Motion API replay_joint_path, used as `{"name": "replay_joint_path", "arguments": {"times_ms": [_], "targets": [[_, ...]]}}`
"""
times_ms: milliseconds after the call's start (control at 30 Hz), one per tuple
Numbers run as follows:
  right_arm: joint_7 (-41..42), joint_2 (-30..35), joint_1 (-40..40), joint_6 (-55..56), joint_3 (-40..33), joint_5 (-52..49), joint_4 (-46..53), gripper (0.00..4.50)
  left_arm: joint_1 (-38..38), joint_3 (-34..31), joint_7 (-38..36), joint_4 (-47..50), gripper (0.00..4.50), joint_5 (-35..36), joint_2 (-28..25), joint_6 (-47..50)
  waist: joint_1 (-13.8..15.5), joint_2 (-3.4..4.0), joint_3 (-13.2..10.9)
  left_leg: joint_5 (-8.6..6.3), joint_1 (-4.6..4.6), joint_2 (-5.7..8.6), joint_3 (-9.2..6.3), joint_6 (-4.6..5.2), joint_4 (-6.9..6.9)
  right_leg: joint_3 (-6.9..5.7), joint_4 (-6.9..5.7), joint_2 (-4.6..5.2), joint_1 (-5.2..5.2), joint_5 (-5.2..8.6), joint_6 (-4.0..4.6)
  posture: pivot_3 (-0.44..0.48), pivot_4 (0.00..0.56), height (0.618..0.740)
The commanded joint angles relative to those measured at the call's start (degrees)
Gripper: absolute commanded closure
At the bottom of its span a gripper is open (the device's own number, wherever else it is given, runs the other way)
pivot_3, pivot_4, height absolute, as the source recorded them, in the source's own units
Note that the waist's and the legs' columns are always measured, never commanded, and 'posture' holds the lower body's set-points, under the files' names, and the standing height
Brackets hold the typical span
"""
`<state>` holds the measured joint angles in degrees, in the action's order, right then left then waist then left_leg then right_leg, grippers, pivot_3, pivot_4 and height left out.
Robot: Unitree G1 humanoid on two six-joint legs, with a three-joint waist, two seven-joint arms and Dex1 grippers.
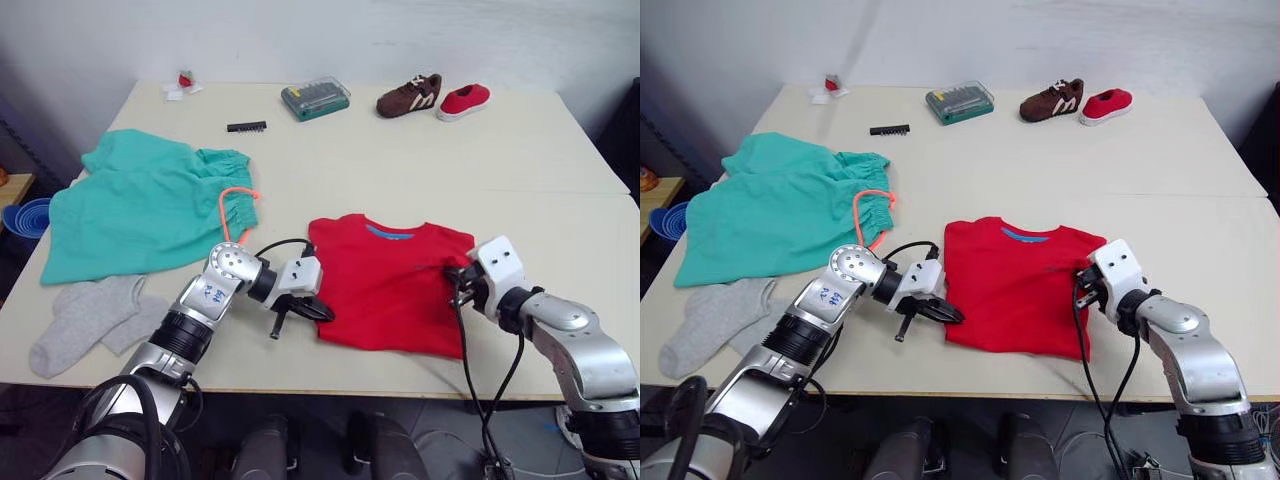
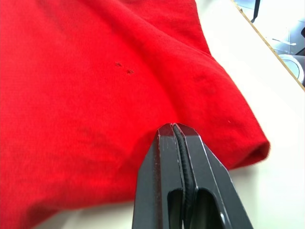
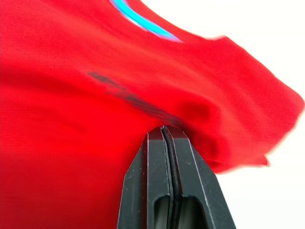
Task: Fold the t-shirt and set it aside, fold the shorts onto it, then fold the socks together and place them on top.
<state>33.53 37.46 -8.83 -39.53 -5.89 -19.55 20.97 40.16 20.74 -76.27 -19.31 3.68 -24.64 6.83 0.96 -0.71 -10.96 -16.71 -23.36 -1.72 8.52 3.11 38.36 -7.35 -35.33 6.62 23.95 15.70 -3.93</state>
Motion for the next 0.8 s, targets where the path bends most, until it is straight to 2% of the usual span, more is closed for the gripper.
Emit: {"name": "replay_joint_path", "arguments": {"times_ms": [33, 133, 200, 400, 567, 667, 800], "targets": [[2.1, 0.9, 2.2, -1.7, 1.3, -1.8, 5.2, 4.50, 2.4, -2.9, 1.0, -1.1, 4.47, 2.9, 1.6, 3.0, 0.0, 0.00, 0.0, 0.01, 0.01, -0.01, -0.01, 0.02, -0.04, -0.03, 0.00, -0.02, 0.00, 0.00, 0.01, 0.000, 0.150, 0.740], [0.8, 2.3, 4.6, -3.8, 5.0, 1.0, 5.9, 4.50, 7.2, -7.3, 1.3, -2.0, 4.47, 8.4, 3.8, 10.8, 0.4, -0.03, 0.0, 0.04, -0.06, 0.01, -0.02, 0.16, -0.02, -0.10, 0.00, -0.04, 0.03, 0.00, 0.01, 0.000, 0.150, 0.740], [0.7, 3.2, 6.1, -4.0, 5.9, 2.0, 6.2, 4.50, 9.1, -8.4, 3.2, -3.5, 4.47, 9.0, 5.6, 12.7, 0.4, -0.02, 0.0, 0.06, -0.08, 0.06, -0.03, 0.22, 0.03, -0.11, -0.01, 0.00, 0.03, -0.01, -0.01, 0.000, 0.150, 0.740], [-0.3, 2.6, 7.3, -6.7, 2.1, -0.9, 9.9, 4.50, 10.2, -3.2, 9.5, -13.5, 4.47, 0.2, 9.4, 5.7, 0.4, -0.01, 0.0, 0.02, 0.13, 0.05, -0.03, 0.17, -0.14, -0.12, 0.23, -0.06, -0.22, -0.03, -0.07, 0.000, 0.150, 0.740], [-0.3, 3.9, 8.7, -12.1, -1.3, -4.0, 14.3, 4.50, 11.1, 0.8, 13.9, -23.2, 4.47, -6.7, 10.3, -2.5, 0.4, -0.01, 0.0, 0.02, 0.07, 0.03, -0.03, 0.17, -0.14, -0.13, 0.24, -0.08, -0.15, -0.03, -0.06, 0.000, 0.150, 0.740], [2.0, 7.9, 13.9, -14.4, -4.3, -4.7, 17.3, 4.50, 11.7, 0.0, 14.1, -25.2, 4.47, -6.7, 10.1, -4.9, 0.6, -0.01, 0.0, -0.03, 0.13, 0.04, -0.09, 0.19, -0.14, -0.14, 0.28, -0.03, -0.24, -0.04, -0.06, 0.000, 0.150, 0.740], [1.1, 3.3, 13.5, -18.5, -17.9, -14.1, 18.0, 4.50, 10.9, -3.4, 9.2, -20.1, 4.47, -1.2, 9.5, -4.3, 0.1, -0.07, 0.0, -0.07, 0.13, 0.02, -0.08, 0.18, -0.15, -0.11, 0.34, -0.02, -0.25, -0.07, -0.07, 0.000, 0.150, 0.740]]}}
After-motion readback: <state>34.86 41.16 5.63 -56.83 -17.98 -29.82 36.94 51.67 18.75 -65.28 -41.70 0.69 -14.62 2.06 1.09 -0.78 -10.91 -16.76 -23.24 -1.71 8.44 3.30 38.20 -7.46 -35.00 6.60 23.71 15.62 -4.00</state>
